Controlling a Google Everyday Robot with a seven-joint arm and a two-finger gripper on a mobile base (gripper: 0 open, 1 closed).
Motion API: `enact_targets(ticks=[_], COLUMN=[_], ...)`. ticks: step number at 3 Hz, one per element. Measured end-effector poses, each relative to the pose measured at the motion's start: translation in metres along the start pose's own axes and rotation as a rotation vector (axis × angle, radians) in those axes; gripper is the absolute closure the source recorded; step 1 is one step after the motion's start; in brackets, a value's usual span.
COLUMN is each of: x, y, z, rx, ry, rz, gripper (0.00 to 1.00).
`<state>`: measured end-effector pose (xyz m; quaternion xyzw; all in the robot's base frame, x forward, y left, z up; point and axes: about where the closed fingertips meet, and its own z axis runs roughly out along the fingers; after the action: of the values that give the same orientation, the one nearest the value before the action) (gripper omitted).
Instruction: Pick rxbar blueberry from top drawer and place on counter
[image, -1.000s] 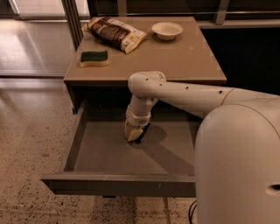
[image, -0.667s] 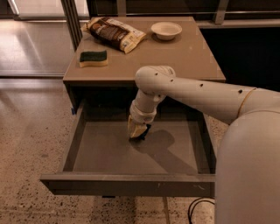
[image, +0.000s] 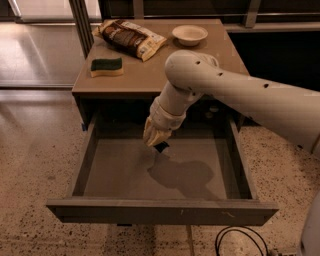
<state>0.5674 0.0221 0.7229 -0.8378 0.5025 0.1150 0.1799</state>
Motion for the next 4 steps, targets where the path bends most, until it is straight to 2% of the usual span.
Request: enact_targets(ticks=[2, 4], x=[-0.020, -0.023], y=[-0.015, -0.049], z=[-0.077, -0.167], rx=[0.063, 0.068], ry=[-0.076, -0.074], rz=[-0.090, -0.130], gripper=[1.00, 1.00])
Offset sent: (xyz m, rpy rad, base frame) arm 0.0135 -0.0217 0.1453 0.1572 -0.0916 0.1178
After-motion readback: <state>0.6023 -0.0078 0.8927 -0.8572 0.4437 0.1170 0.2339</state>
